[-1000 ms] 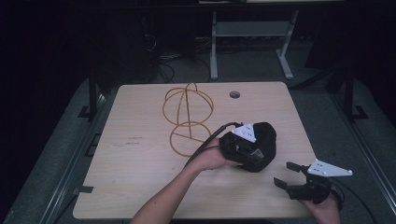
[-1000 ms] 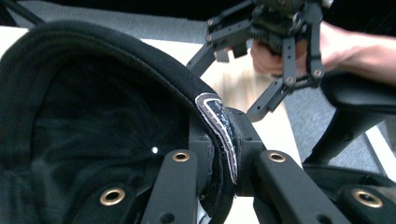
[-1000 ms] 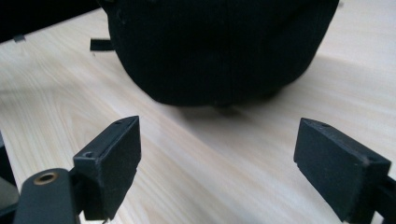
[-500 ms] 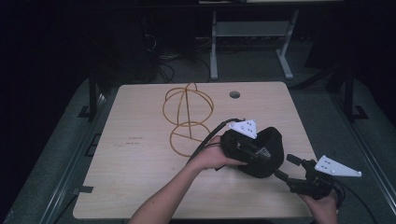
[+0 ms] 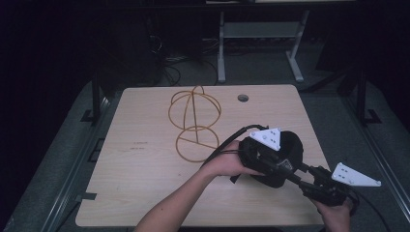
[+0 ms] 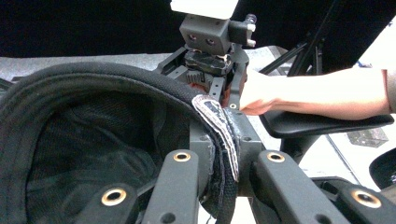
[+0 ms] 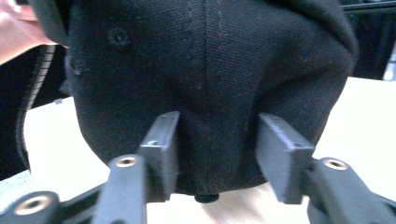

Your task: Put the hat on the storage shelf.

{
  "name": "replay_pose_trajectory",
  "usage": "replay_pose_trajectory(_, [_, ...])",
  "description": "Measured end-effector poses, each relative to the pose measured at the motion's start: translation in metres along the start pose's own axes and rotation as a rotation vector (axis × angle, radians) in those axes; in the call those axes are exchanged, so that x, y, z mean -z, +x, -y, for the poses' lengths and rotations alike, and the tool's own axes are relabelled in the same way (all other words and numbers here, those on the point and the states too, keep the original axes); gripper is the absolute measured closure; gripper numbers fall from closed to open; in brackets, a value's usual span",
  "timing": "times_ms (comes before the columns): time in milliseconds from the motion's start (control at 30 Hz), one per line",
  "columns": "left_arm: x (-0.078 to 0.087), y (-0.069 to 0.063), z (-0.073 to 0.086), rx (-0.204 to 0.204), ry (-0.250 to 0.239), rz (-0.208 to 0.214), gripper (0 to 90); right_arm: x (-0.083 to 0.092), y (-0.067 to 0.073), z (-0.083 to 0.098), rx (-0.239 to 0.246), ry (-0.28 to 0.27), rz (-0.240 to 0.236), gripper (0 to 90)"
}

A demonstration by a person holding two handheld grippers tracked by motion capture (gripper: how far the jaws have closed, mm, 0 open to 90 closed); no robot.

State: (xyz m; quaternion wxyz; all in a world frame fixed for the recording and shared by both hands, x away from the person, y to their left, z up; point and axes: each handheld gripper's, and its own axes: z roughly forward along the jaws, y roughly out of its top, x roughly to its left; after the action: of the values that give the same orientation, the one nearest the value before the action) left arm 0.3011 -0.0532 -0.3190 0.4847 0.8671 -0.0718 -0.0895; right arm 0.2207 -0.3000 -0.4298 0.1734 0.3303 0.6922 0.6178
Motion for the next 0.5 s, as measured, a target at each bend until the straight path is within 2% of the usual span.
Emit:
replay_pose_trajectory(33, [0.0, 0.0003, -0.0001, -0.003, 0.003, 0.002, 82.3, 0.0007, -0.0003, 0.0004, -0.002, -0.002, -0.011, 56.8])
replay_pose_trajectory(67, [0.0, 0.0003, -0.0001, -0.003, 0.003, 0.002, 82.3, 0.0007, -0.0003, 0.0004, -0.002, -0.002, -0.011, 56.8])
replay_pose_trajectory(100, [-0.0005, 0.0005, -0.0003, -0.005, 0.003, 0.009, 82.3, 0.0013, -0.0016, 0.0018, 0.001, -0.009, -0.029, 64.3])
replay_pose_trajectory(133, [-0.0005, 0.0005, -0.0003, -0.005, 0.003, 0.009, 82.3, 0.0013, -0.0016, 0.0018, 0.001, -0.009, -0.029, 64.3])
replay_pose_trajectory(167, [-0.0013, 0.0004, -0.0006, -0.007, 0.004, 0.014, 82.4, 0.0014, -0.0016, 0.0021, 0.009, -0.009, -0.038, 70.2])
replay_pose_trajectory(200, [-0.0013, 0.0004, -0.0006, -0.007, 0.004, 0.014, 82.4, 0.0014, -0.0016, 0.0021, 0.009, -0.009, -0.038, 70.2])
replay_pose_trajectory(233, [-0.002, -0.0002, -0.0012, -0.012, 0.004, 0.017, 82.5, 0.0007, -0.0014, 0.0021, 0.007, -0.009, -0.049, 77.4])
replay_pose_trajectory(300, [-0.0015, -0.0005, -0.0018, -0.014, 0.007, 0.02, 82.5, 0.0, -0.001, 0.0019, 0.016, -0.007, -0.057, 85.9])
replay_pose_trajectory(433, [0.0041, 0.0001, -0.0006, -0.016, 0.012, 0.007, 82.4, -0.0005, -0.0013, 0.0012, 0.005, -0.005, -0.072, 88.8])
replay_pose_trajectory(500, [0.0078, 0.0002, 0.0016, -0.004, 0.008, -0.003, 82.2, 0.0005, -0.0018, 0.0007, -0.004, -0.008, -0.071, 89.0])
